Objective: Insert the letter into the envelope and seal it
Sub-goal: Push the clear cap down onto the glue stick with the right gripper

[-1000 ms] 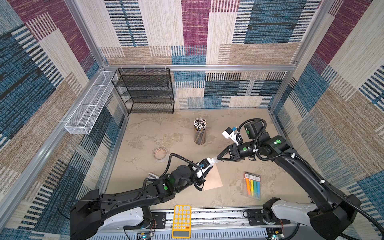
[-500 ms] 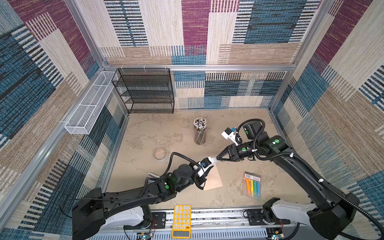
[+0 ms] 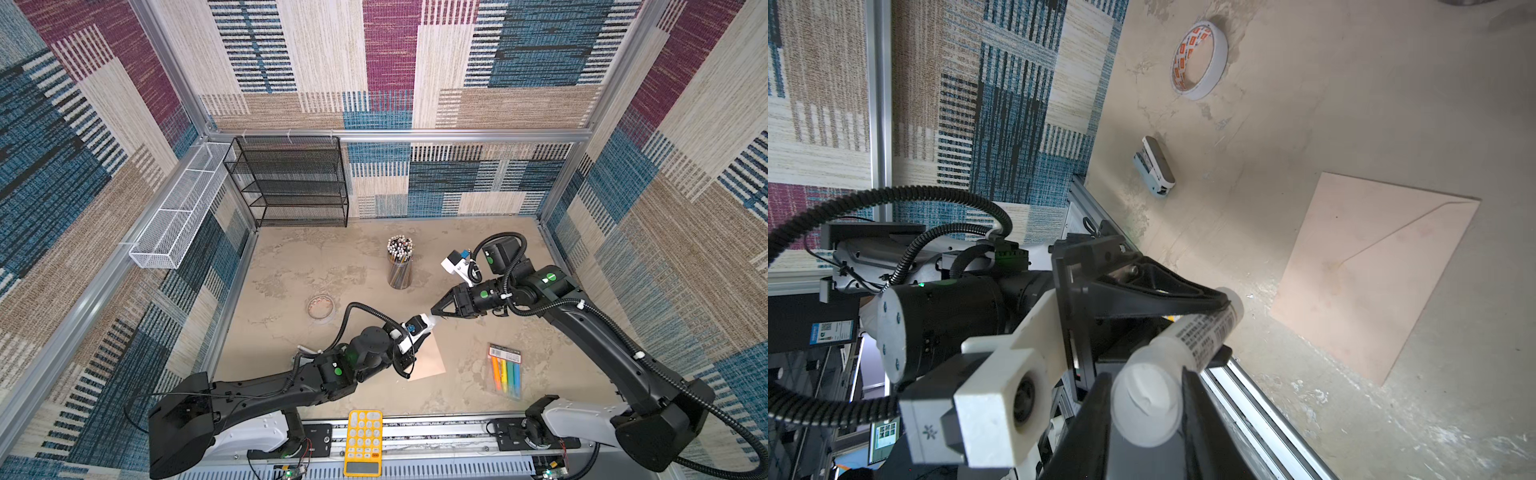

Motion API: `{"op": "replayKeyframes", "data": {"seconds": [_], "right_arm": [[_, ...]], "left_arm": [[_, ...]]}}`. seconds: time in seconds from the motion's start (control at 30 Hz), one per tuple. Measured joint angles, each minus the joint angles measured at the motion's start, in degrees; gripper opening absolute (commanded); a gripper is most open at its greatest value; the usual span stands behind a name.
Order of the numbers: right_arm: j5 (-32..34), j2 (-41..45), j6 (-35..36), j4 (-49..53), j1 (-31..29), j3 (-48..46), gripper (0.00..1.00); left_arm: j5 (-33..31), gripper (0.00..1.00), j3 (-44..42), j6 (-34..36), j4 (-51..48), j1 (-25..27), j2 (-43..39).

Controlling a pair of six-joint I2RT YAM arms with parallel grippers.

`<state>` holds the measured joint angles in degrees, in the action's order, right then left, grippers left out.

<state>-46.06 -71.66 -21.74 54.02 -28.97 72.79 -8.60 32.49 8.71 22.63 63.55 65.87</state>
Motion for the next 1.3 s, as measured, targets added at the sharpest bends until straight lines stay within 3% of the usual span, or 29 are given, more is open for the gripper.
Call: {"op": "replayKeyframes", "data": {"seconds": [1.3], "right_arm": [[7.72,0.87,0.11,-1.44,-3.78,0.33,0.30]], "left_arm": [[3.45,0.00,4.48,-4.50,-8.39,-2.67,0.90]]}}
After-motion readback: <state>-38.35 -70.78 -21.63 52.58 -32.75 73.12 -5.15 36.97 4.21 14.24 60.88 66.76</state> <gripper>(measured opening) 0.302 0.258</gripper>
